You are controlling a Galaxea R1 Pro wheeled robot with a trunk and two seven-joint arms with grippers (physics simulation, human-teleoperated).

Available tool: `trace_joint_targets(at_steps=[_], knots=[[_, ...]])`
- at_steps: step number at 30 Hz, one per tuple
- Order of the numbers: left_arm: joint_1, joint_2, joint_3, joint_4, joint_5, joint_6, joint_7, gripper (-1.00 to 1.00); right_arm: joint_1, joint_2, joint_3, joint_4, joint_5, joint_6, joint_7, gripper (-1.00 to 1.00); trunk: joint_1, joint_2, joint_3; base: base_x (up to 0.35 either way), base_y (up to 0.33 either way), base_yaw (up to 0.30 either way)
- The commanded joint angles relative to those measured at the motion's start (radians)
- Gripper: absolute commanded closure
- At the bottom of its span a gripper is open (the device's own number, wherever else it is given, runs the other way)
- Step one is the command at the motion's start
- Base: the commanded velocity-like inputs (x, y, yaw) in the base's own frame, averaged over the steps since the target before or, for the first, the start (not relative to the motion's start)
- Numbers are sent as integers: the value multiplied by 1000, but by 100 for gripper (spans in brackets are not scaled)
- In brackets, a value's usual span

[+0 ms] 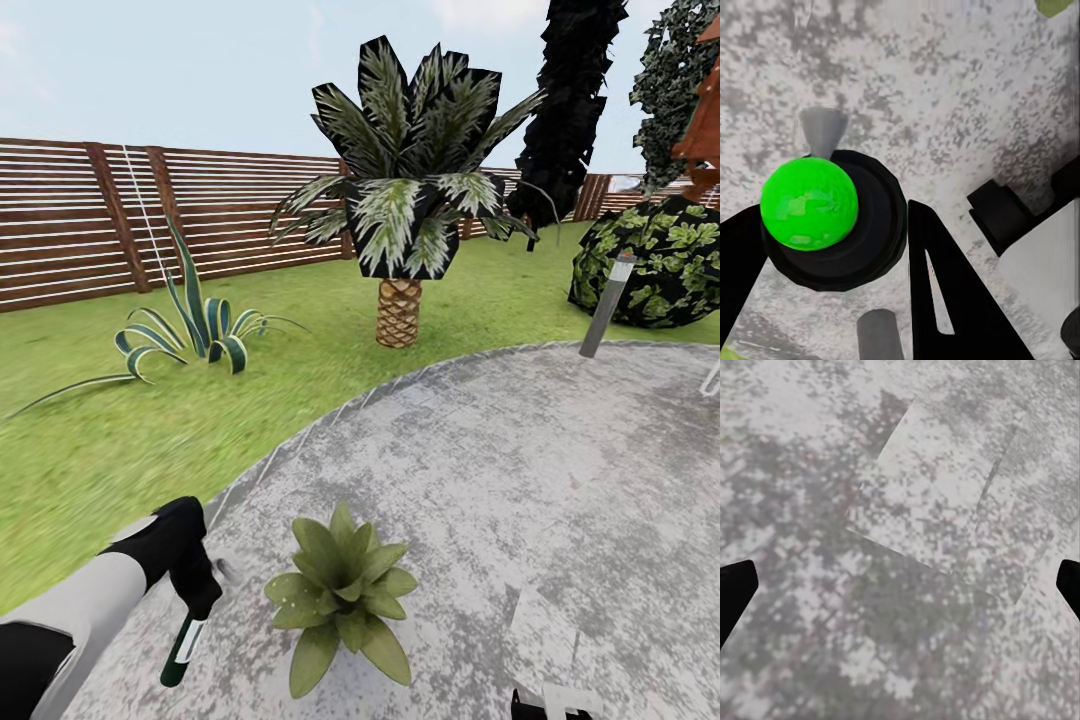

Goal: Pick up the pesticide atomizer in the garden and spray insectifuge to fully cover both potted plants in the garden.

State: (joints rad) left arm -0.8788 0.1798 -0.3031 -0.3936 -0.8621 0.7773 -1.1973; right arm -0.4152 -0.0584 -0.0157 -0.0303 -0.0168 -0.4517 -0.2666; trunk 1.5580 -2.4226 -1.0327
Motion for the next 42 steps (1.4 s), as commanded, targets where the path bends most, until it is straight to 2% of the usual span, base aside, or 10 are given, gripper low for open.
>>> trace_joint_targets(at_steps=[1, 3, 8, 9, 11, 13, 21, 28, 35, 42], knots=[[-5, -4, -34, -3, -6, 8, -13, 100, -1, 0, -1, 1, -2, -4, 0, -100, 0, 0, -1, 0, 0, 0], [-11, -7, -75, -5, -6, 8, -16, 100, -1, -1, -1, 1, -2, -4, 0, -100, 0, 0, -1, 0, 0, 0], [-19, -30, -118, -53, -7, 9, -70, 100, -1, -5, -1, 1, -2, -4, 1, -100, 0, 0, -1, 0, 0, 0], [-20, -31, -151, -74, -15, 10, -114, 100, -1, -6, -1, 1, -1, -4, 1, -100, 0, 0, -1, 0, 0, 0], [-20, -31, -179, -91, -38, 10, -160, 100, -1, -7, -1, 1, -1, -4, 1, -100, 0, 0, -1, 0, 0, 0], [-20, -25, -191, -98, -60, 10, -195, 100, -1, -7, -1, 1, -1, -4, 1, -100, 0, 0, -1, 0, 0, 0], [-36, 11, -188, -104, -68, 10, -212, 100, -1, -8, -1, 1, -2, -4, 1, -100, 0, 0, -1, 0, 0, 0], [-35, 3, -188, -105, -68, 13, -212, 100, -1, -6, -1, 0, -3, -4, 0, -100, 0, 0, -1, 0, -29, 32], [-29, 0, -188, -105, -68, 16, -211, 100, -1, -5, -1, 0, -3, -4, 0, -100, 0, 0, -1, -60, -238, 246], [-31, -2, -183, -105, -66, 21, -209, 100, -1, -5, -1, 0, -2, -4, 0, -100, 0, 0, -1, -165, -222, 16]])
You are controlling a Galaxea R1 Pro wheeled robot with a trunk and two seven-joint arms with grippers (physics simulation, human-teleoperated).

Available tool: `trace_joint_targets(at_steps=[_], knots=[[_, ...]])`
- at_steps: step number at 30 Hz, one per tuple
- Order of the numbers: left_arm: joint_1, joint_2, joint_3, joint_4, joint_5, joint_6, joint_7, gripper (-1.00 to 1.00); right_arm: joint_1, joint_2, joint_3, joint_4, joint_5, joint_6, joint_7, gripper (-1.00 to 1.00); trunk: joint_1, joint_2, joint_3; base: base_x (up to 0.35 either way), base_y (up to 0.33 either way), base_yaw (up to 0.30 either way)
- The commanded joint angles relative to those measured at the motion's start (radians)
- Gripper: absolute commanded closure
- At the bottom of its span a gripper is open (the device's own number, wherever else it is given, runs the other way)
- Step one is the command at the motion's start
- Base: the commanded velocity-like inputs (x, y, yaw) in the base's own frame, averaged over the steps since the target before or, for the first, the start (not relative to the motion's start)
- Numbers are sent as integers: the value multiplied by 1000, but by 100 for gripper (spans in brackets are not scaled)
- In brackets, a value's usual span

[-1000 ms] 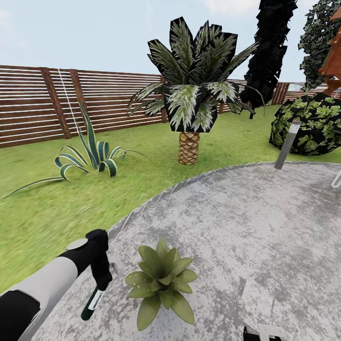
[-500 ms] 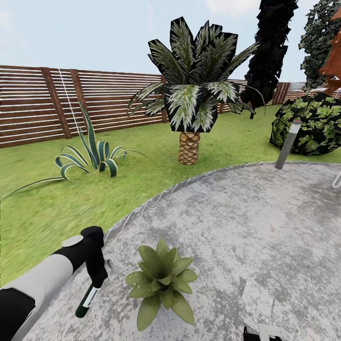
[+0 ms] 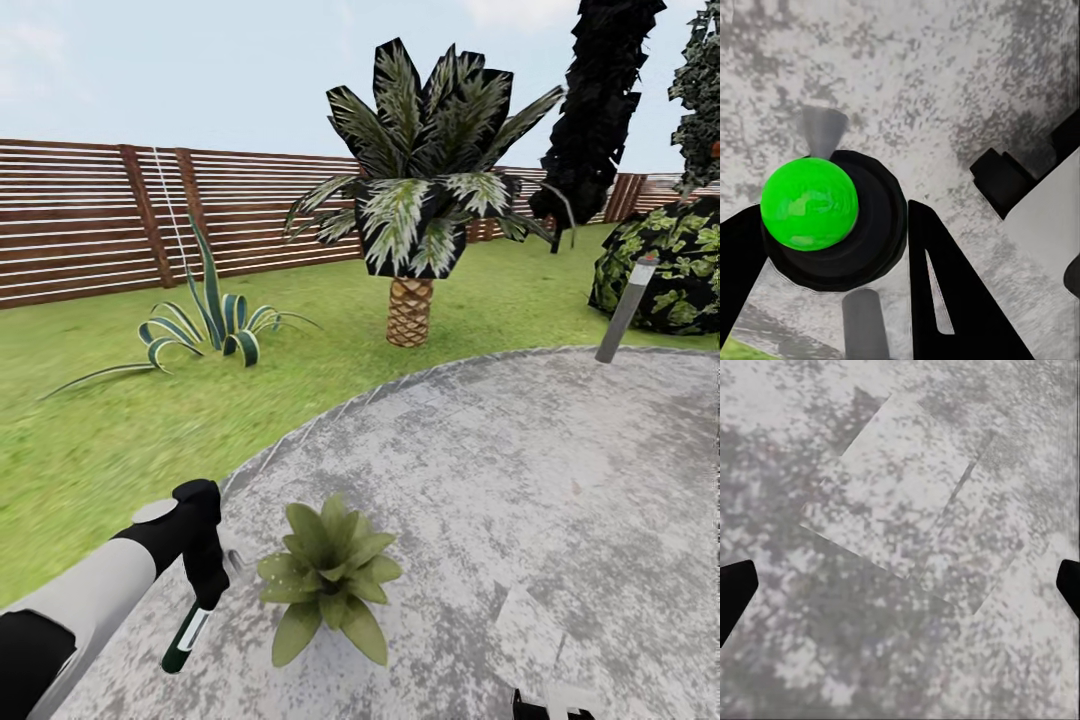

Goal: Pick up the pesticide atomizer in the garden and spray insectifuge to fully cover both potted plants in the garden.

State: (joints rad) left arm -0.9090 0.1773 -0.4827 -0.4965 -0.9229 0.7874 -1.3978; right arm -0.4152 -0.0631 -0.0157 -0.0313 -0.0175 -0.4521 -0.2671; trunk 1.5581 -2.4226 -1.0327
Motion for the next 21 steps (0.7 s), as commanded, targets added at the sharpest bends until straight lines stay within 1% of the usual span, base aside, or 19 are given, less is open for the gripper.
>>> trace_joint_targets(at_steps=[1, 3, 8, 11, 17, 21], knots=[[-1, 1, -4, -2, -5, 11, -9, 100, 0, 0, -1, 1, -2, -3, 0, -100, 0, 0, -1, -18, -269, 0], [-3, 1, -4, -2, -5, 12, -10, 100, 0, 0, -1, 1, -2, -3, 0, -100, 0, 0, -1, -8, -273, 68], [-8, 1, -4, -2, -5, 13, -9, 100, 0, 0, -1, 1, -2, -3, 0, -100, 0, 0, -1, 89, -269, 252], [-8, 0, -4, -3, -5, 13, -8, 100, 0, 0, -1, 1, -2, -3, 0, -100, 0, 0, -1, 41, -80, 276], [0, -2, -4, -3, -5, 13, -3, 100, 0, 0, -1, 1, -2, -3, 0, -100, 0, 0, -1, 5, -9, 272], [-6, -3, -4, -4, 0, 13, -3, 100, 0, -2, -1, 1, -2, -3, 0, -100, 0, 0, -1, -81, -124, 58]])
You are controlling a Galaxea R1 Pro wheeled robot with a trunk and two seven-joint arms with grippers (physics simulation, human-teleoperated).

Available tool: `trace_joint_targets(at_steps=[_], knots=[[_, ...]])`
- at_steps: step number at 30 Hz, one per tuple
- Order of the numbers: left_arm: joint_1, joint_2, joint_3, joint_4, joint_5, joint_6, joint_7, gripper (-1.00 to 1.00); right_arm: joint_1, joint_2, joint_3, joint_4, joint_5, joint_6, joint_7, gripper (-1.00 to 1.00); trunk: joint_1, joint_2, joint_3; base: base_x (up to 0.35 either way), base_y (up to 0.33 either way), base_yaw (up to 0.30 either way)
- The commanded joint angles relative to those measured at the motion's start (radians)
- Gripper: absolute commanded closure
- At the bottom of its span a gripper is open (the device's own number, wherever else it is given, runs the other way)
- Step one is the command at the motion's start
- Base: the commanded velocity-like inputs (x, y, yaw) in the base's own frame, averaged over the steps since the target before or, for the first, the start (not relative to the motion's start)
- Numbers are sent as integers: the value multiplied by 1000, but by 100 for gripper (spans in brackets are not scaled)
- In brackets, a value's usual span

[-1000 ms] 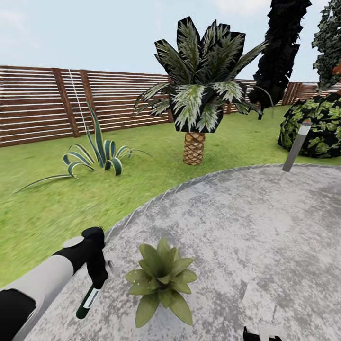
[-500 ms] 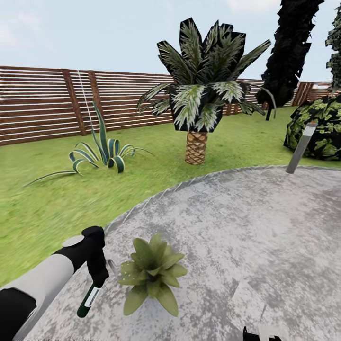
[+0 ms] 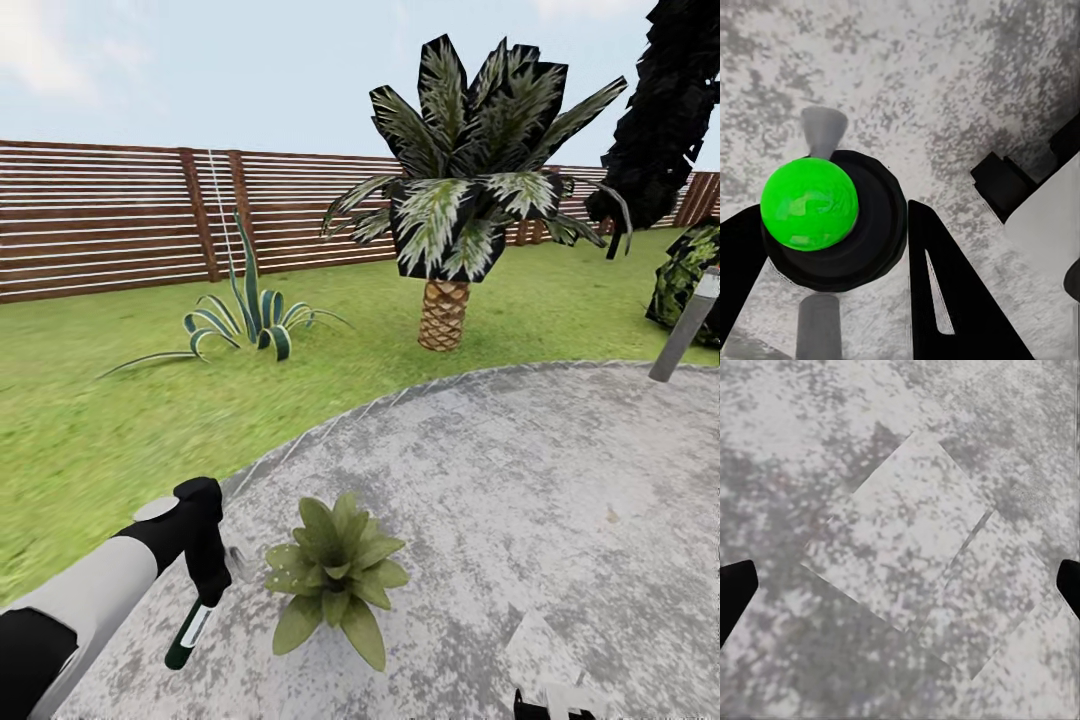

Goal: Pick up the pesticide atomizer in the garden and spray insectifuge to fully cover both potted plants in the garden.

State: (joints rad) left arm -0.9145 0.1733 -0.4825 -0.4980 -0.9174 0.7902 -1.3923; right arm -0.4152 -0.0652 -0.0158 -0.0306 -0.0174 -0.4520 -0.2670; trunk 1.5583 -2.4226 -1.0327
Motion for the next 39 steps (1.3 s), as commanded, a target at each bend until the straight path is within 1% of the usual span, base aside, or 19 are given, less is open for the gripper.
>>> trace_joint_targets(at_steps=[1, 6, 12, 18, 23, 28, 31, 33, 35, 36, 37, 38, 39], knots=[[0, 0, -4, -2, -5, 11, -8, 100, 0, -1, -1, 1, -1, -4, 0, -100, 0, 0, -1, -124, -217, 9], [0, 1, -4, -2, -4, 12, -6, 100, 0, -2, -1, 1, -1, -4, -1, -100, 0, 0, -1, -36, -257, 2], [0, 2, -4, -2, -4, 12, -5, 100, 0, 2, -1, 0, -1, -4, -2, -100, 0, 0, -1, -115, -266, 1], [7, 3, 0, -1, -4, 12, -5, 100, 0, 5, -1, 0, -1, -4, -3, -100, 0, 0, -1, -133, -266, 240], [13, 7, 0, 4, -5, 12, -1, 100, 0, 5, -1, 0, -1, -4, -3, -100, 0, 0, -1, 11, -248, 277], [16, 18, 0, 16, -2, 12, 8, 100, 0, 5, -1, 0, -1, -4, -3, -100, 0, 0, -1, 73, -52, 224], [36, 25, 4, 17, -1, 12, 20, 100, 0, 4, -1, 0, -2, -4, -2, -100, 0, 0, -1, 6, -4, 31], [60, 26, 21, 16, 0, 12, 50, 100, 0, 4, -1, 0, -2, -4, -2, -100, 0, 0, -1, 1, -1, 8], [76, 21, 44, 16, 1, 12, 94, 100, 0, 5, -1, 0, -2, -4, -1, -100, 0, 0, -1, 0, 0, 26], [80, 17, 65, 14, 3, 12, 115, 100, 0, 5, -1, 0, -2, -4, -1, -100, 0, 0, -1, 0, 0, 130], [82, 15, 80, 12, 4, 12, 123, 100, 0, 5, -1, 0, -2, -4, -2, -100, 0, 0, -1, 0, 0, 182], [83, 12, 106, 7, 6, 12, 132, 100, 0, 5, -1, 0, -2, -4, -2, -100, 0, 0, -1, 0, 0, 238], [84, 10, 118, 5, 6, 12, 134, 100, 0, 5, -1, 0, -2, -4, -3, -100, 0, 0, -1, 0, 0, 258]])
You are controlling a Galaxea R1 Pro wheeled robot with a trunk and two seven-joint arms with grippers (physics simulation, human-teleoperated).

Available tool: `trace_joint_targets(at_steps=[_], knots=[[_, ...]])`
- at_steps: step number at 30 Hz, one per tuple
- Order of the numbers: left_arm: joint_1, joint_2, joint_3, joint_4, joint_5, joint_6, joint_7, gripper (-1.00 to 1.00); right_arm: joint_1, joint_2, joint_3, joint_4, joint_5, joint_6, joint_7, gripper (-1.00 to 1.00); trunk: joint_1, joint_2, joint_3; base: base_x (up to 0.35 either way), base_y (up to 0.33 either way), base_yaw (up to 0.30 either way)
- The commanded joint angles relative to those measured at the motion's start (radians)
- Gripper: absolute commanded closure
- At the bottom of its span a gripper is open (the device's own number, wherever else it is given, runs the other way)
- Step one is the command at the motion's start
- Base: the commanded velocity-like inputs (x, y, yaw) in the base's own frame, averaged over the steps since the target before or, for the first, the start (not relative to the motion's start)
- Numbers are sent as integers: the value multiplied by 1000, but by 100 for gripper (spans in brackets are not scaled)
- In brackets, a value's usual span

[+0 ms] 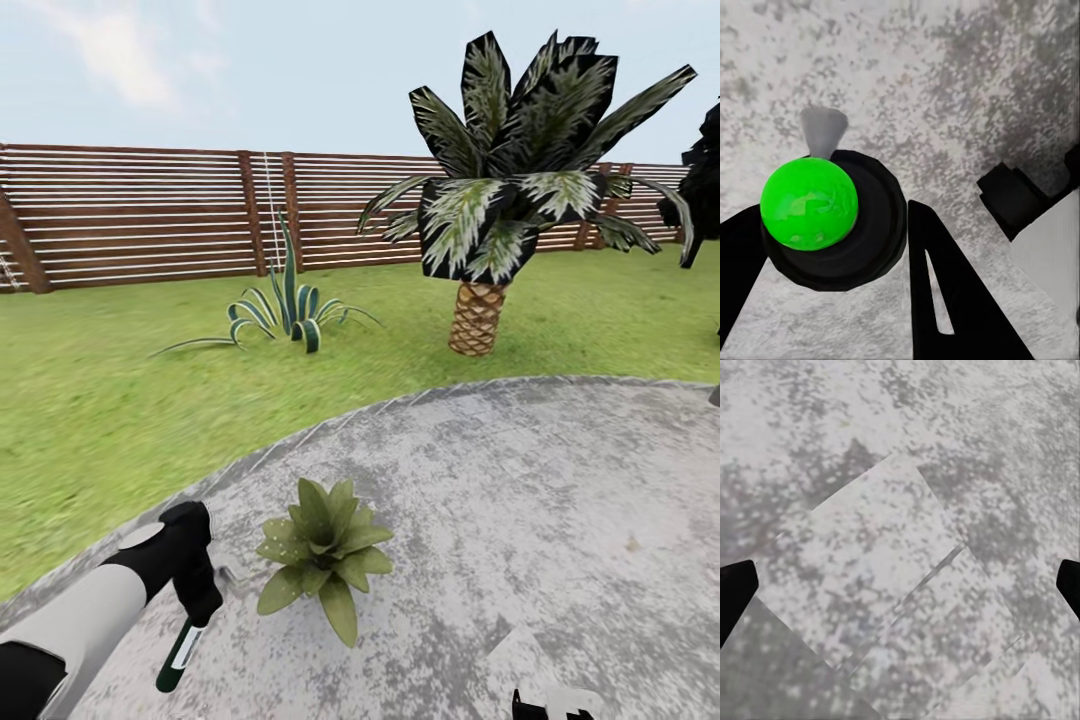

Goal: Pick up the pesticide atomizer in the garden and spray insectifuge to fully cover both potted plants in the garden.

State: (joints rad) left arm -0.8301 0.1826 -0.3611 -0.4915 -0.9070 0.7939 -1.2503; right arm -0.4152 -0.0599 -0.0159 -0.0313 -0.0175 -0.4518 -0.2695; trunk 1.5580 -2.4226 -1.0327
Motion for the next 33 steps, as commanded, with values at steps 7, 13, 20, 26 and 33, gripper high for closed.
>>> trace_joint_targets(at_steps=[7, 13, 20, 26, 33], knots=[[0, 6, 7, 1, -4, 7, -6, 100, 0, -5, -1, 1, -2, -5, 0, -100, 0, 0, -1, 0, 0, 158], [0, 1, 9, 9, 1, 10, -16, 100, 0, -8, -1, 1, -1, -5, 0, -100, 0, 0, -1, 0, 0, 4], [0, 2, 11, 9, -3, 11, -60, 100, 0, -6, -1, 1, -1, -5, 1, -100, 0, 0, -1, 60, -96, 0], [0, 6, 10, 6, -4, 13, -60, 100, 0, -5, -1, 1, -2, -5, 0, -100, 0, 0, -1, 21, -261, 129], [-1, 9, 8, -1, -6, 14, -53, 100, 0, -5, -1, 1, -2, -5, 0, -100, 0, 0, -1, 0, -272, 268]])
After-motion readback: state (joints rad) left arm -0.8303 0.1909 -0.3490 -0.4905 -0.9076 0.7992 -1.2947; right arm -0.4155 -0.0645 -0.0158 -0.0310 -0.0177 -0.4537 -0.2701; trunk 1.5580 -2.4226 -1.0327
